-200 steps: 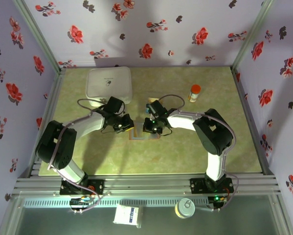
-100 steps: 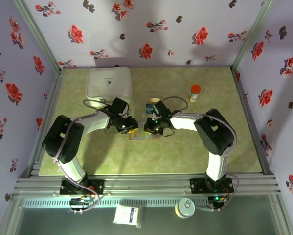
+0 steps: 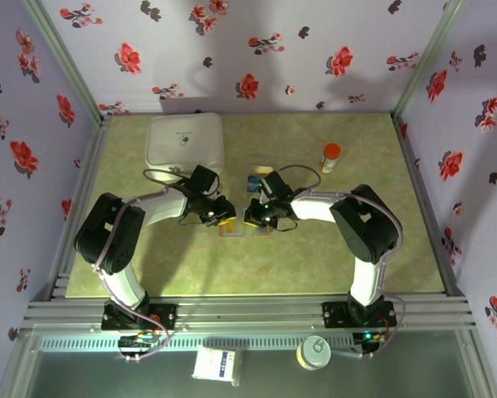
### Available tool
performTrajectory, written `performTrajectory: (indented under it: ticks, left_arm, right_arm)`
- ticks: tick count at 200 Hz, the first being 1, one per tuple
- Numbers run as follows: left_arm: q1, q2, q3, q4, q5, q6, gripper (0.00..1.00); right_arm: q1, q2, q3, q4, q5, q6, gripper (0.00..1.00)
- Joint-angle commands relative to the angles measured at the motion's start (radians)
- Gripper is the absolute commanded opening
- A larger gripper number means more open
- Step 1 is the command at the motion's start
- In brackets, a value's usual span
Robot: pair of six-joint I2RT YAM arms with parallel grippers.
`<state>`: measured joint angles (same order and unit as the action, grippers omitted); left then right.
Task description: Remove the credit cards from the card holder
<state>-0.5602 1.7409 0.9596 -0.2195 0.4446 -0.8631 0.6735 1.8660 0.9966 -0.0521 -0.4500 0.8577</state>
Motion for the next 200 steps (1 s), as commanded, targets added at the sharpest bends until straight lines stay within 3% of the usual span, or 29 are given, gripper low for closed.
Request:
performTrajectory:
  ticks: [1, 90, 200]
  left_arm:
    - [-0.011, 0.017, 0.037, 0.011, 0.025, -0.009, 0.18]
    - [-0.034, -0.005, 0.098, -0.039, 0.024, -0.001, 0.14]
    - [-0.117, 0.153, 0.251, -0.070, 0.037, 0.005, 0.12]
  right_arm:
    - [-0.006, -0.032, -0.018, -0.012, -0.005, 0.014, 0.11]
    - [-0.019, -0.140, -0.019, -0.093, 0.054, -0.023, 0.15]
    - [-0.113, -0.353, -0.124, -0.162, 0.118, -0.055, 0.15]
